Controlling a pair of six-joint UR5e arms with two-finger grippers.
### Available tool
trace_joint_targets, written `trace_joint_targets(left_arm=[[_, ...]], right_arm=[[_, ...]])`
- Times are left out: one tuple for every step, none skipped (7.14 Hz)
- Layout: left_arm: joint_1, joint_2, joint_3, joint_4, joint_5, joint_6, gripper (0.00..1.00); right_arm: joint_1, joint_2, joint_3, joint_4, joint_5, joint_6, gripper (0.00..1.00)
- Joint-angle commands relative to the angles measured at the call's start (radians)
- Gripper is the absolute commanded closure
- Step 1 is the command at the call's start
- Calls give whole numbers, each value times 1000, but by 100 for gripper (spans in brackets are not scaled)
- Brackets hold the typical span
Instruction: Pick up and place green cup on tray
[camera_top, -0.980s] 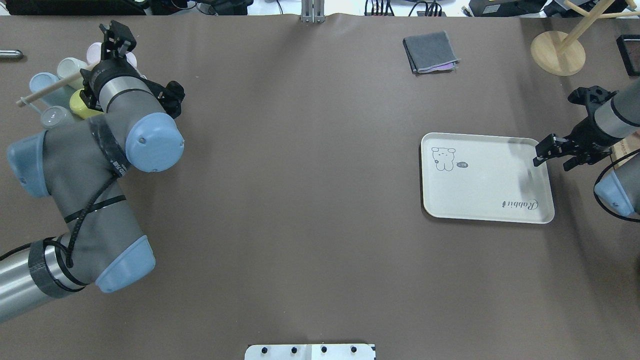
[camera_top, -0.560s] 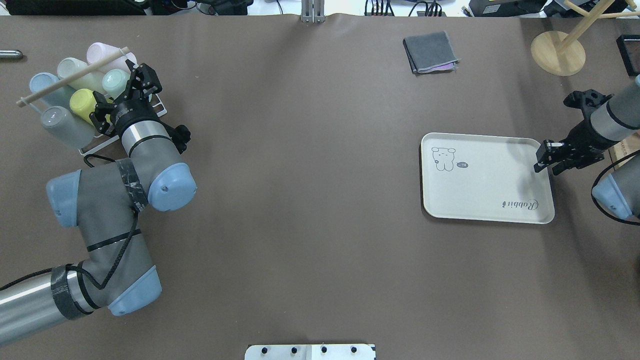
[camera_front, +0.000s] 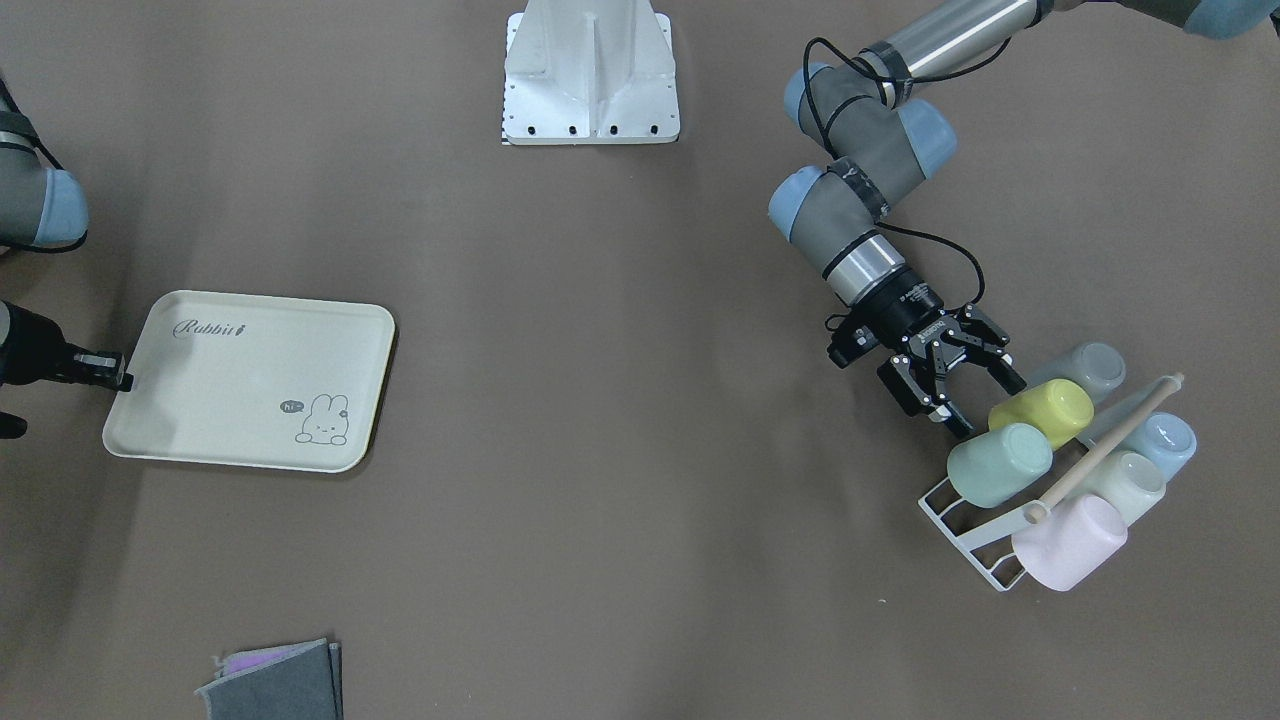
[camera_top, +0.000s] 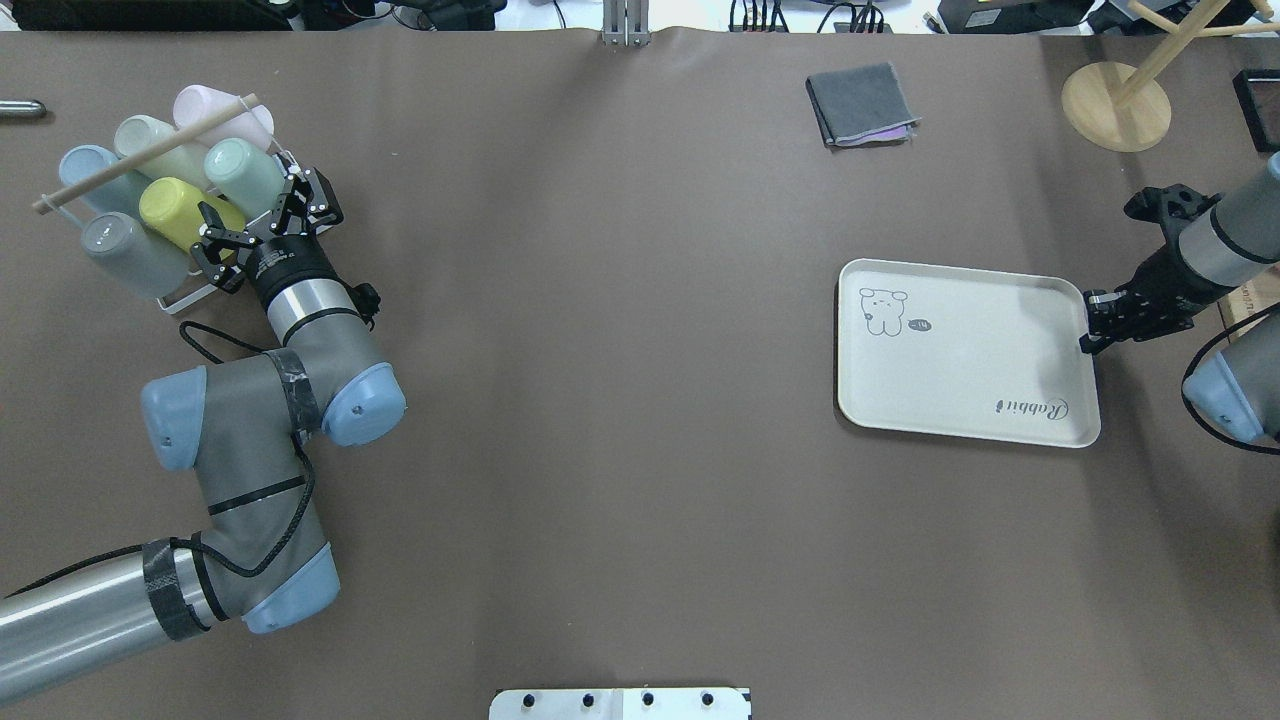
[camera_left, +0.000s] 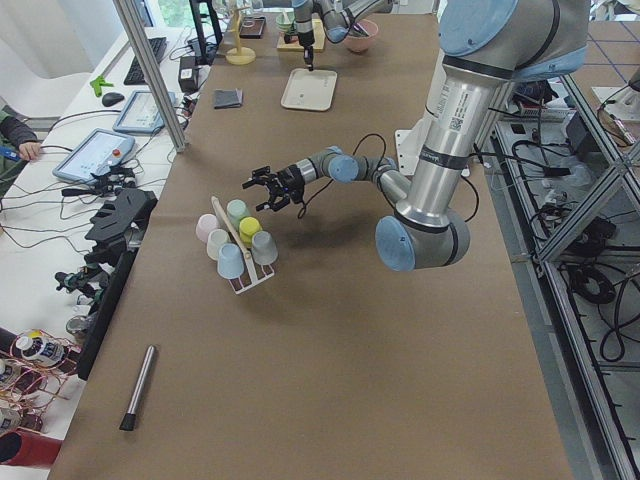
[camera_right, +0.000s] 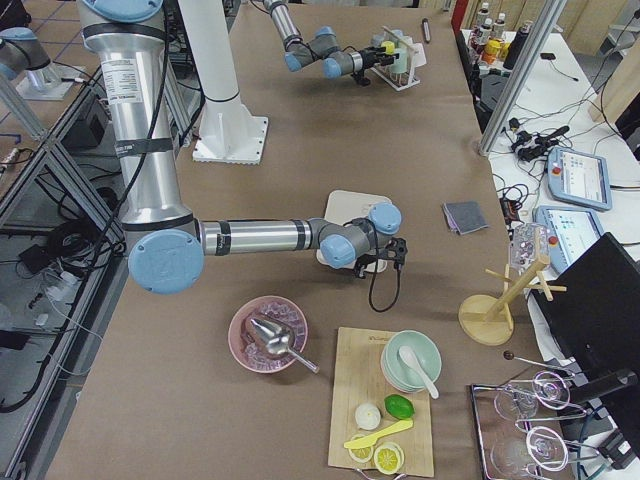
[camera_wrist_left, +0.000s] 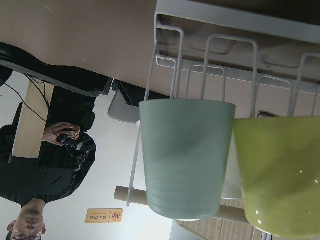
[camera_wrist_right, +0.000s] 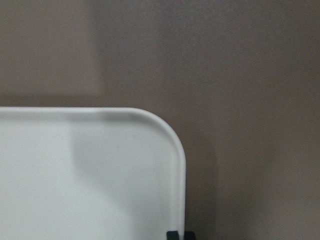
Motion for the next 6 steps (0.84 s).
trace_joint_targets(left_arm=[[1,-5,70,-71,36,3,1],[1,-16,81,-76,37,21,1],[6,-19,101,-85,37,21,1],[4,-30,127,-108,40,23,1],[-2,-41,146,-111,40,23,1],[-4,-42,154,-114,40,27,1]], right_arm=[[1,-2,32,2,15,-14,100],[-13,0,84,-3,44,-14,100],[-15,6,112,-2,102,-3,100],[-18,20,132,-2,158,0,100],[-19,56,141,-2,164,8,100],[-65,129,135,-5,161,38,100]])
